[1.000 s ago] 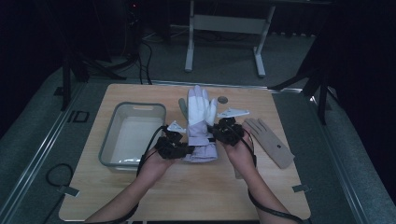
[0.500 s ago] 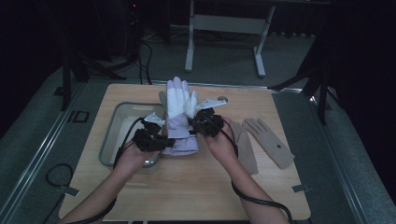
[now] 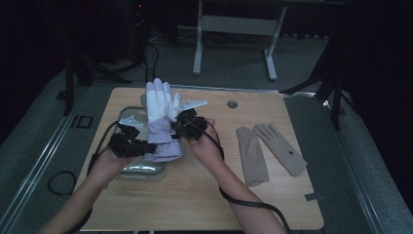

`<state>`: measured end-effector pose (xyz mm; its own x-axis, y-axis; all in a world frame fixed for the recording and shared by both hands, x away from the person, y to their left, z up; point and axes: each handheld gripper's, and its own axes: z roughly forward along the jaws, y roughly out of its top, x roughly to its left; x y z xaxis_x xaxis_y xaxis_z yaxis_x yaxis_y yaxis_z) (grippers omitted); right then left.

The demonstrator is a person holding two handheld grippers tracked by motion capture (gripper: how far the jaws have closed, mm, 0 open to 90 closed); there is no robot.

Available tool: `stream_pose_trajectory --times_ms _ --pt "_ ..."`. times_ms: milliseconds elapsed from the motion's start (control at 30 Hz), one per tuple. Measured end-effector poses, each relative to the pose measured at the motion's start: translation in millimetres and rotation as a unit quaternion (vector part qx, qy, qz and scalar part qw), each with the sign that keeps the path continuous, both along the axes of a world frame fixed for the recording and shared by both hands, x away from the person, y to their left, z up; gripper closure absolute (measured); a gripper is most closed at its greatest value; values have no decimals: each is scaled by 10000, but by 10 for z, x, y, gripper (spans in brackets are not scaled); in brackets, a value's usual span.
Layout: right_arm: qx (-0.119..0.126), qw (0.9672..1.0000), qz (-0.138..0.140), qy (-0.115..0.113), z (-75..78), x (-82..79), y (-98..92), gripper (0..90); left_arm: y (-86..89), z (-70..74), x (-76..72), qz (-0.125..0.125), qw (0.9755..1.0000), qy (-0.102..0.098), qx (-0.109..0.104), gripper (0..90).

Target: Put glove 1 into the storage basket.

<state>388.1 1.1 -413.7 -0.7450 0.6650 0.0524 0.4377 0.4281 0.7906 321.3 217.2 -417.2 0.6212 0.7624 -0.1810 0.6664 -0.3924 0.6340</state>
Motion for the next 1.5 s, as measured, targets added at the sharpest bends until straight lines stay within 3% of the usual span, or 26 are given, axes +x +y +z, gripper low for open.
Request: stream_pose_trajectory --times_ms 233,367,433,533,667,867,1033,1133,1233,1500 --pt "8 9998 194 95 -32 20 394 809 341 4 -42 152 9997 126 145 758" --pt "-35 9997 217 136 -80 32 537 809 450 -48 -38 239 9994 218 130 757" --pt "-167 9993 264 193 -175 52 672 809 535 -152 -20 295 9988 381 108 757" --pt "-247 9990 276 233 -233 60 717 809 562 -222 -8 308 9984 468 89 757" --pt "-425 9980 257 403 -398 73 753 809 559 -406 28 360 9961 808 5 755" --pt "-634 9953 258 679 -596 89 764 810 520 -556 53 355 9941 1021 76 753" --pt "-805 9924 257 893 -676 150 789 810 475 -635 98 327 9924 1178 168 736" --pt "-862 9906 234 1036 -684 188 790 810 432 -689 118 246 9916 1215 358 684" --pt "-913 9903 247 1016 -691 191 795 809 404 -702 107 340 9919 1160 395 638" --pt "-999 9860 197 1322 -699 240 800 751 370 -706 54 457 9932 972 441 575"
